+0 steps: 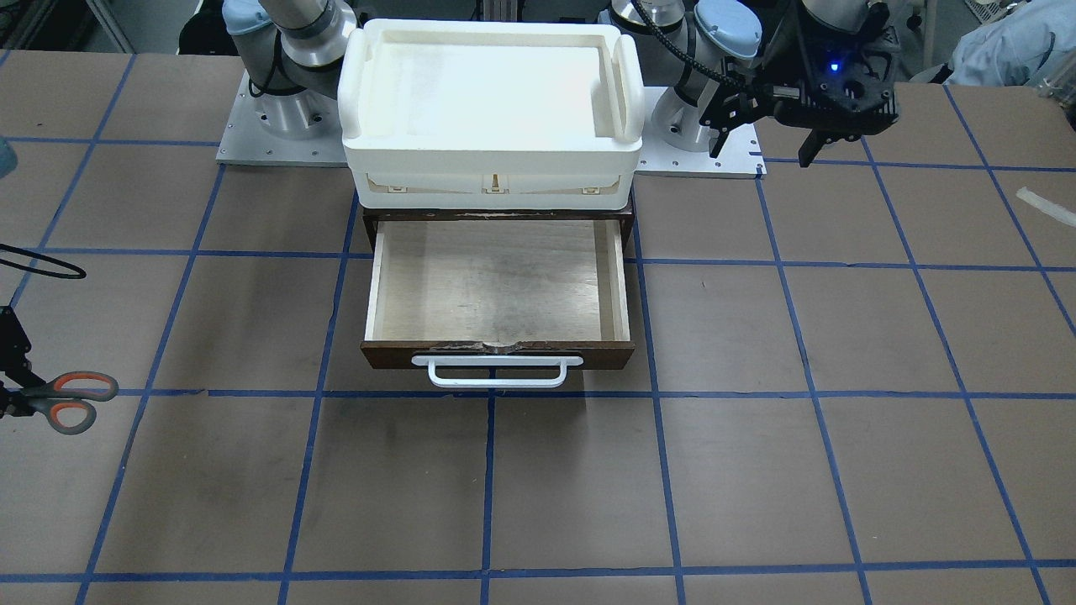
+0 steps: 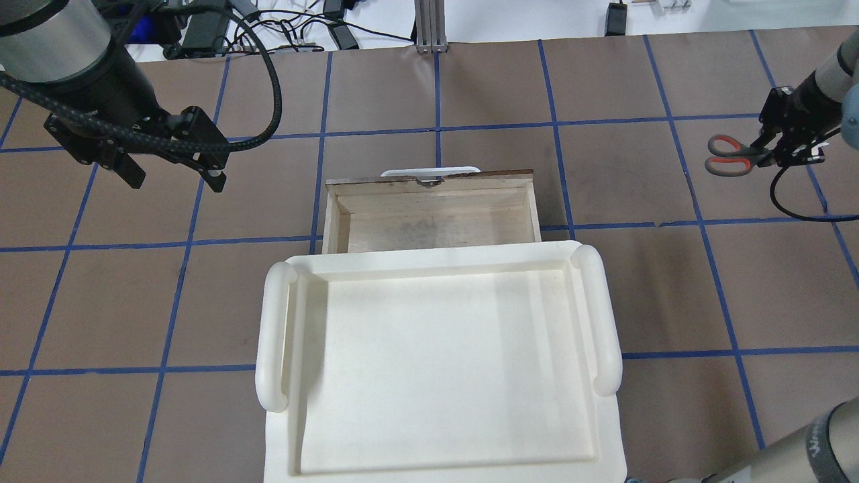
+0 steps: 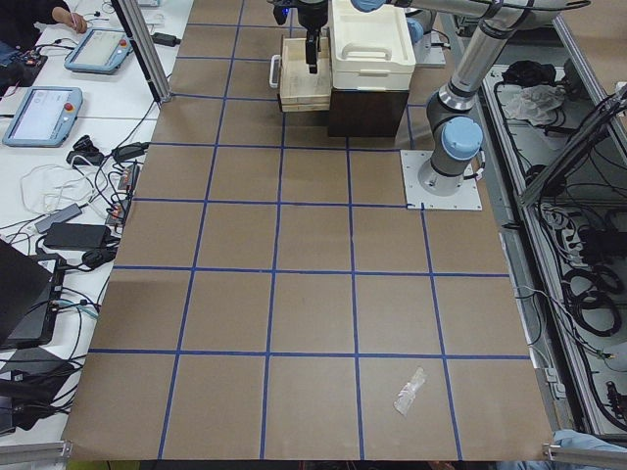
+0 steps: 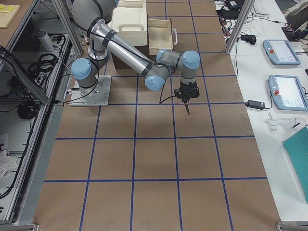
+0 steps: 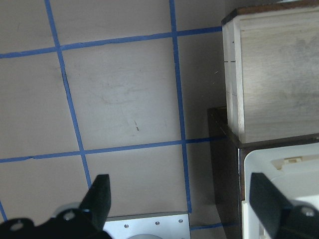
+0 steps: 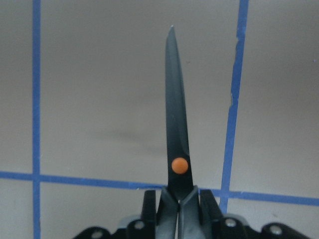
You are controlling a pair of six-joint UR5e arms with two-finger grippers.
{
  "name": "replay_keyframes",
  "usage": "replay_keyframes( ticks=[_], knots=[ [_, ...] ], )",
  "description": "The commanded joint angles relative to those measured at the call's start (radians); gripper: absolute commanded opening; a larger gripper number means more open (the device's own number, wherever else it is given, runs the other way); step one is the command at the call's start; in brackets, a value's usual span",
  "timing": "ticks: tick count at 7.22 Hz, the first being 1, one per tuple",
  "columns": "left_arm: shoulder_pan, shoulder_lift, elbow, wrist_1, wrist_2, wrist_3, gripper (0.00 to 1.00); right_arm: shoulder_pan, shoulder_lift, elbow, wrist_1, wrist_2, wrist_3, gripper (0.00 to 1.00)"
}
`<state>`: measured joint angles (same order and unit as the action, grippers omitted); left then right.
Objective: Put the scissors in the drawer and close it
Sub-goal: 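Lift the scissors with the right gripper and carry them over the drawer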
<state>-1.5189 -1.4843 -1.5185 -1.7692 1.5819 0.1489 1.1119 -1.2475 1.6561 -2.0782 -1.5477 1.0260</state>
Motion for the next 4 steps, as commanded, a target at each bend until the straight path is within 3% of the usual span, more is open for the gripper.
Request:
replay_keyframes(
  ticks=[1,4],
  knots=[
    [0.0,0.012,0.0,-0.001,0.001,-0.002,1.0,0.092,-0.088,-0.036,0.099,0.006,0.06,0.14],
    [0.0,0.019,0.001,-0.003,0.001,-0.002,1.0,0.317,-0.124,-0.038,0.13,-0.006,0.233,0.13]
  ],
)
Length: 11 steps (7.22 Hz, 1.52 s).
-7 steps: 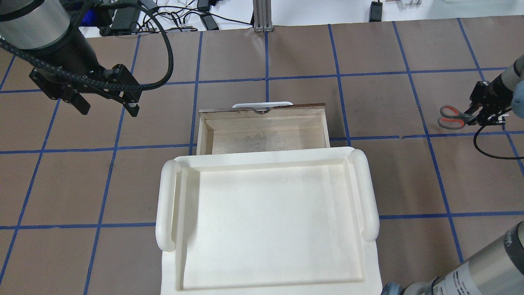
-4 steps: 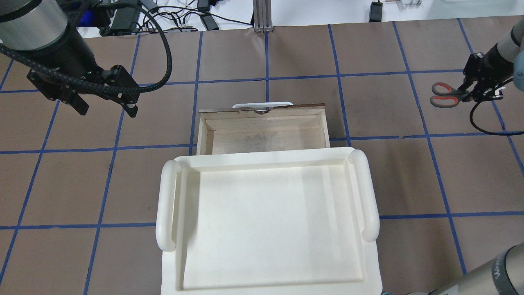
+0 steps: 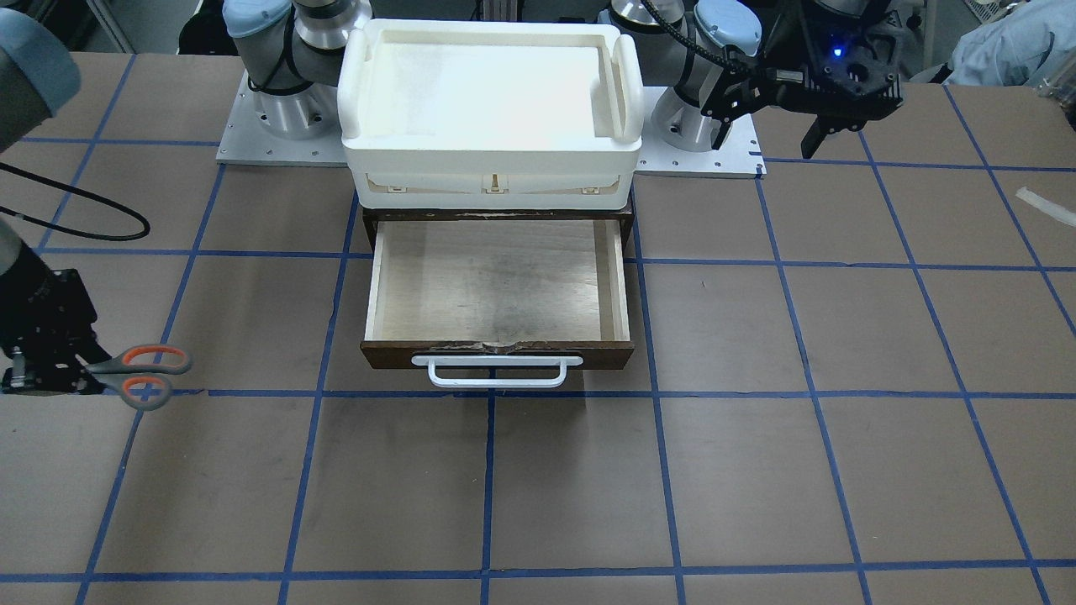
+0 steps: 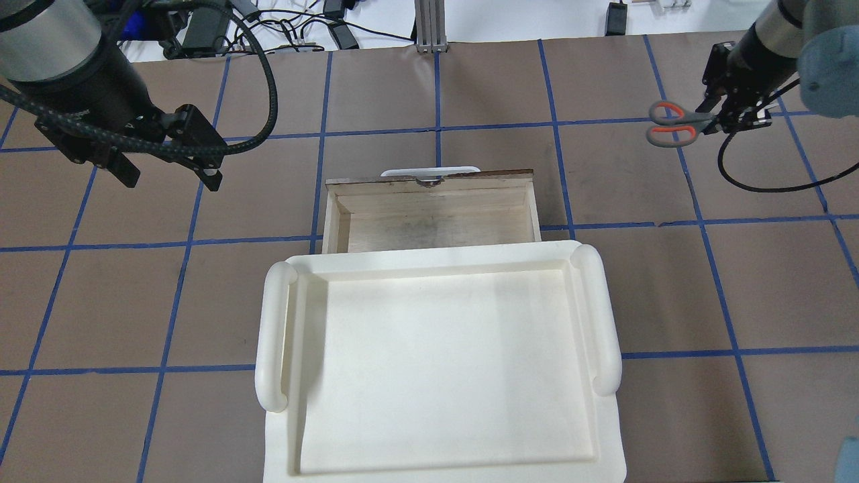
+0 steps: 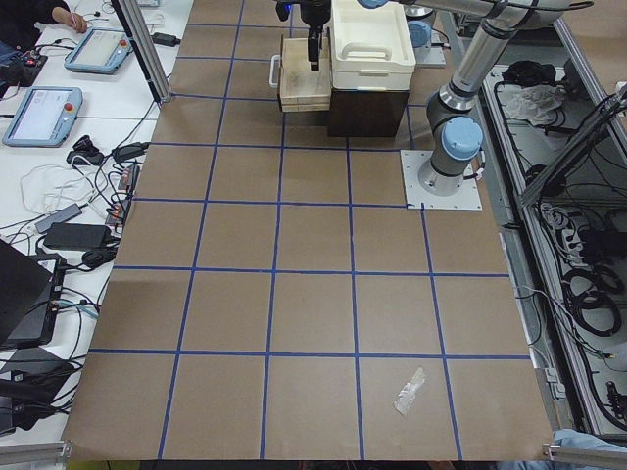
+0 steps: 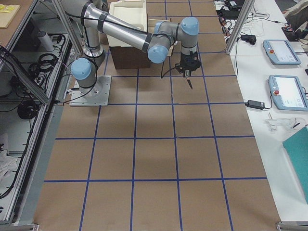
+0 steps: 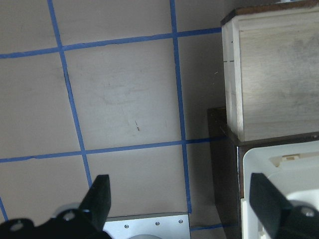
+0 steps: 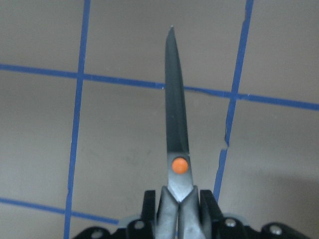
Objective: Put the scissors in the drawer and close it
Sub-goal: 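Lift the scissors with the right gripper and carry them over the drawer, then lower the scissors into the open drawer and open the right gripper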
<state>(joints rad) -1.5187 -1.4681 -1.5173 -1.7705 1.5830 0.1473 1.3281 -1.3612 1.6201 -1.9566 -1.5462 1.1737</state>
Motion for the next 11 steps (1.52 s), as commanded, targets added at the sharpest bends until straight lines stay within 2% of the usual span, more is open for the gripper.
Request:
replay_keyframes(
  ticks=[1,5,7,9,11],
  knots=[
    [0.0,0.003,0.0,0.0,0.0,0.0,1.0,0.165,-0.013,-0.011,0.013,-0.011,0.118,0.13],
    [0.0,-0.003,-0.001,0.0,0.0,-0.002,1.0,0.418,-0.024,-0.077,0.058,0.005,0.432,0.07],
    [0.0,0.0,0.0,0.0,0.0,-0.002,1.0,0.504,-0.015,-0.075,0.062,0.005,0.59,0.03],
    [0.0,0.0,-0.001,-0.001,0.002,0.0,1.0,0.601,0.036,-0.075,0.05,0.005,0.682,0.03],
    [0.0,0.002,-0.001,-0.003,0.002,0.0,1.0,0.632,0.044,-0.071,0.06,0.002,0.713,0.03]
  ],
)
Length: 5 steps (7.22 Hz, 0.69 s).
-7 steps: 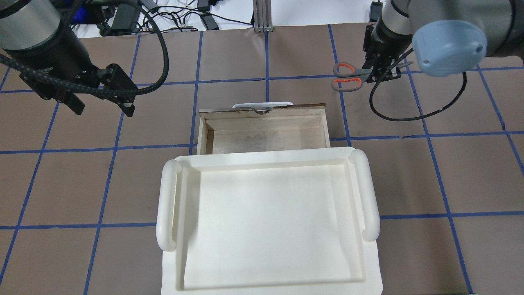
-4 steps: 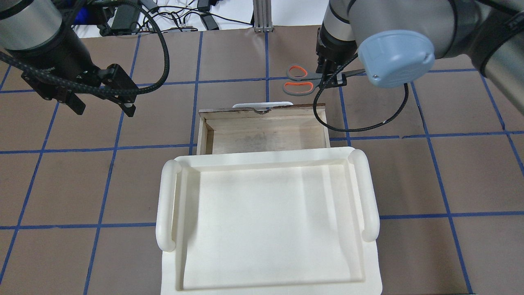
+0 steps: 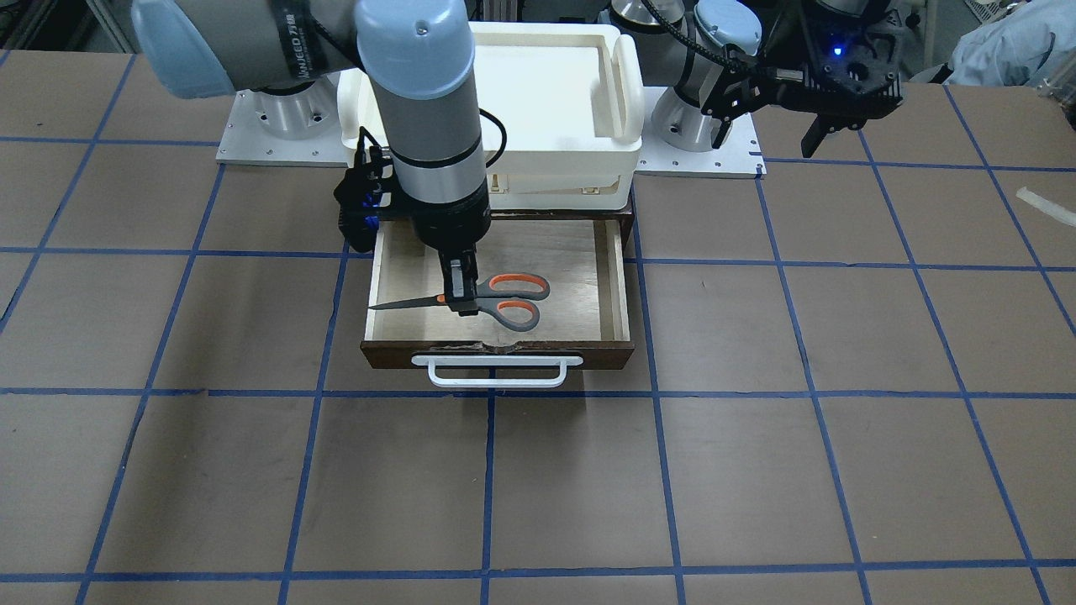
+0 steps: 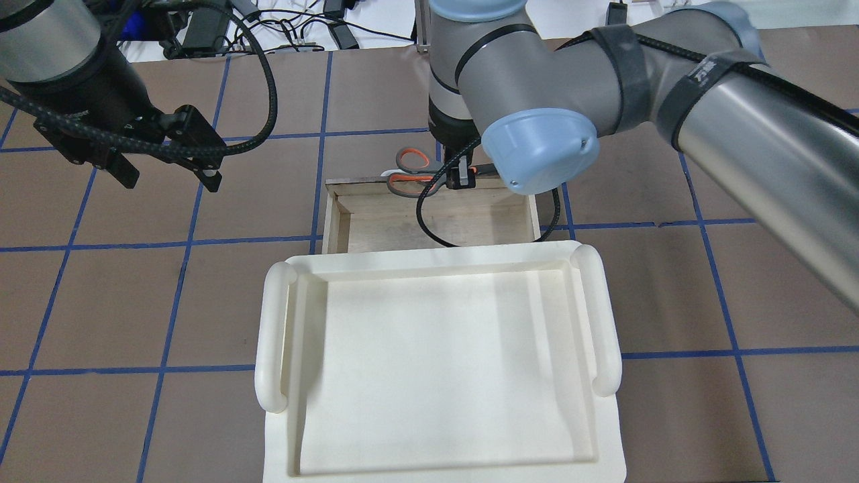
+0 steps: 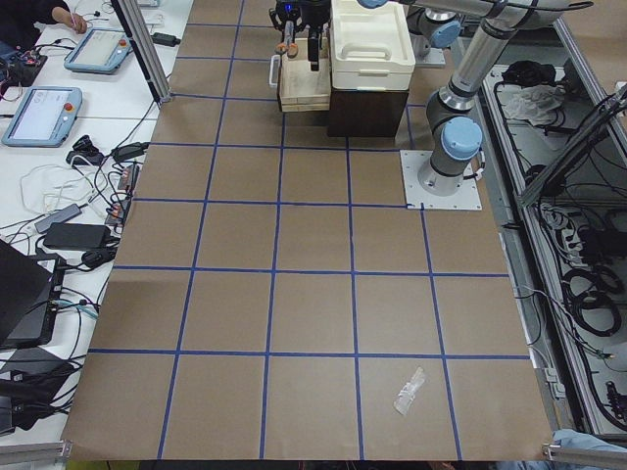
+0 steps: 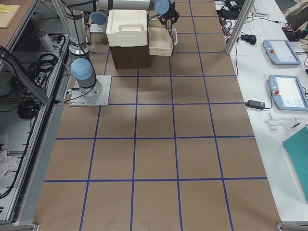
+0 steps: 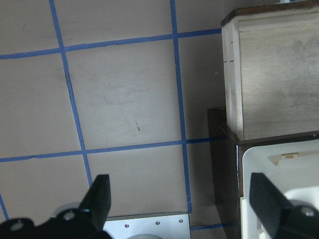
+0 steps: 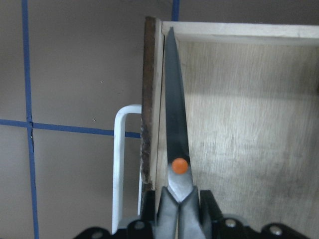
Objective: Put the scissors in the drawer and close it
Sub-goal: 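Lower the scissors into the open drawer and open the right gripper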
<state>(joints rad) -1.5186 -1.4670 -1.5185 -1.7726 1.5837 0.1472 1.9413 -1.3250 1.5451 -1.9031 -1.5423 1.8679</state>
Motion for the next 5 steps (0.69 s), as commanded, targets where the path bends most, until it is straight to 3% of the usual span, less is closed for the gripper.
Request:
replay_keyframes(
  ticks=[1,5],
  knots=[
    [0.0,0.0,0.0,-0.002,-0.001,0.0,1.0,0.019,0.012,0.006,0.004,0.002,0.017,0.03],
    [0.002,0.0,0.0,-0.002,0.001,0.0,1.0,0.019,0.021,0.016,0.045,0.039,0.031,0.03]
  ],
)
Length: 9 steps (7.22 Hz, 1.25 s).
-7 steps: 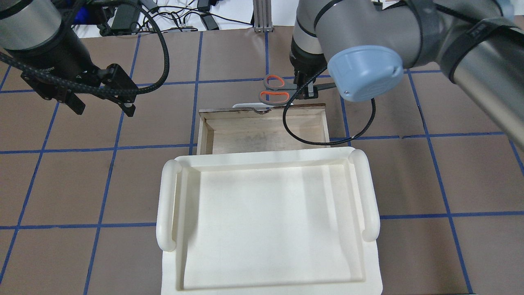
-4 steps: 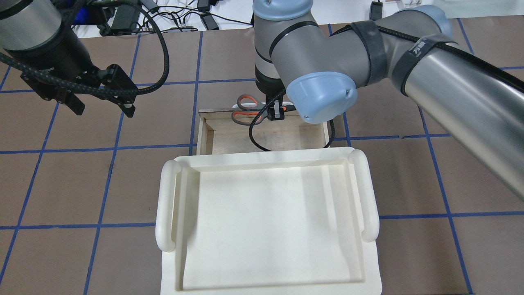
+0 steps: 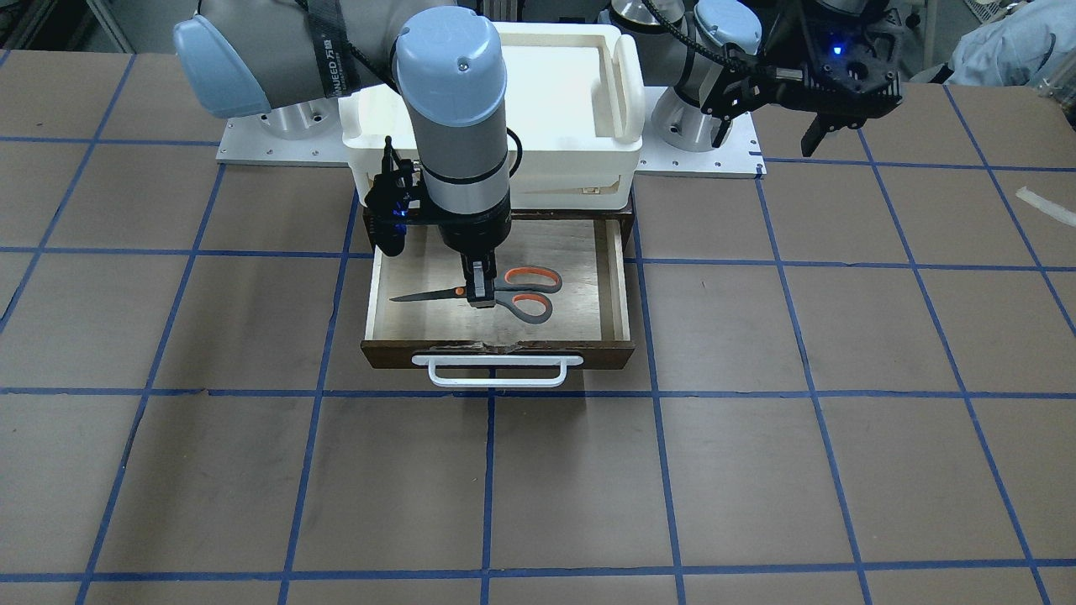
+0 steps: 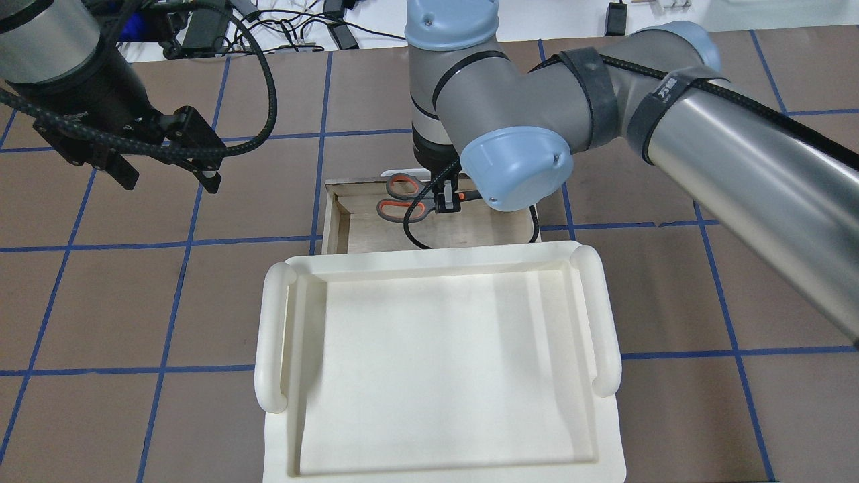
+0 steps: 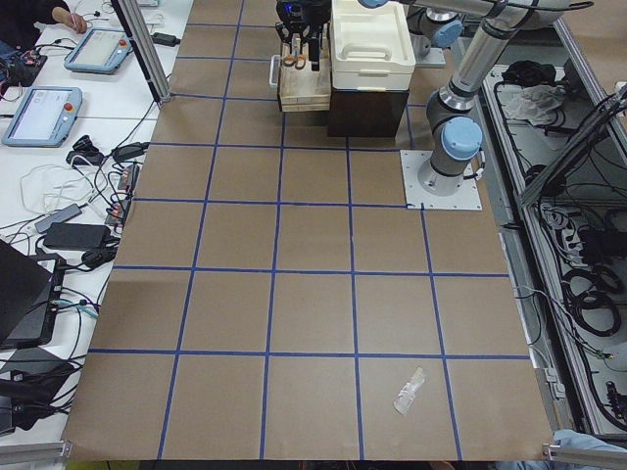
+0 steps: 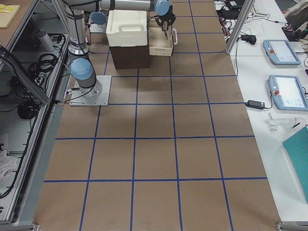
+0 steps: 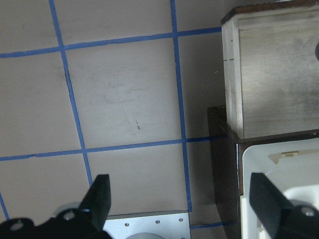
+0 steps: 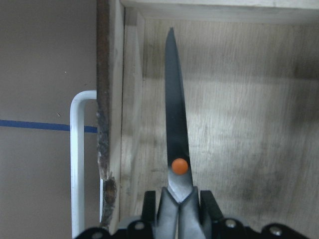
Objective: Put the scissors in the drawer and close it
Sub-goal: 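Lower the scissors into the open drawer and open the right gripper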
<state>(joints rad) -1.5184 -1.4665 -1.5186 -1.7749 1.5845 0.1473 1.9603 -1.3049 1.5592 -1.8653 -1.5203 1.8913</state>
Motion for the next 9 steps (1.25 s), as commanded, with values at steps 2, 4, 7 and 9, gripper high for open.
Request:
replay_keyframes(
  ticks=[2,4,7,9],
  knots=[
    [0.001,0.002,0.002,-0.001,0.0,0.0,1.0,0.002,0.001,0.007,0.041,0.017,0.026,0.03],
    [0.001,0.002,0.0,-0.001,0.0,0.0,1.0,0.003,0.012,0.045,0.032,0.019,0.02,0.04],
    [0.001,0.002,0.002,-0.003,0.0,0.0,1.0,0.003,0.042,0.059,0.005,0.019,0.011,0.04],
    [0.001,0.002,0.0,-0.003,0.0,0.0,1.0,0.003,0.058,0.059,-0.017,0.019,0.014,0.06]
  ],
)
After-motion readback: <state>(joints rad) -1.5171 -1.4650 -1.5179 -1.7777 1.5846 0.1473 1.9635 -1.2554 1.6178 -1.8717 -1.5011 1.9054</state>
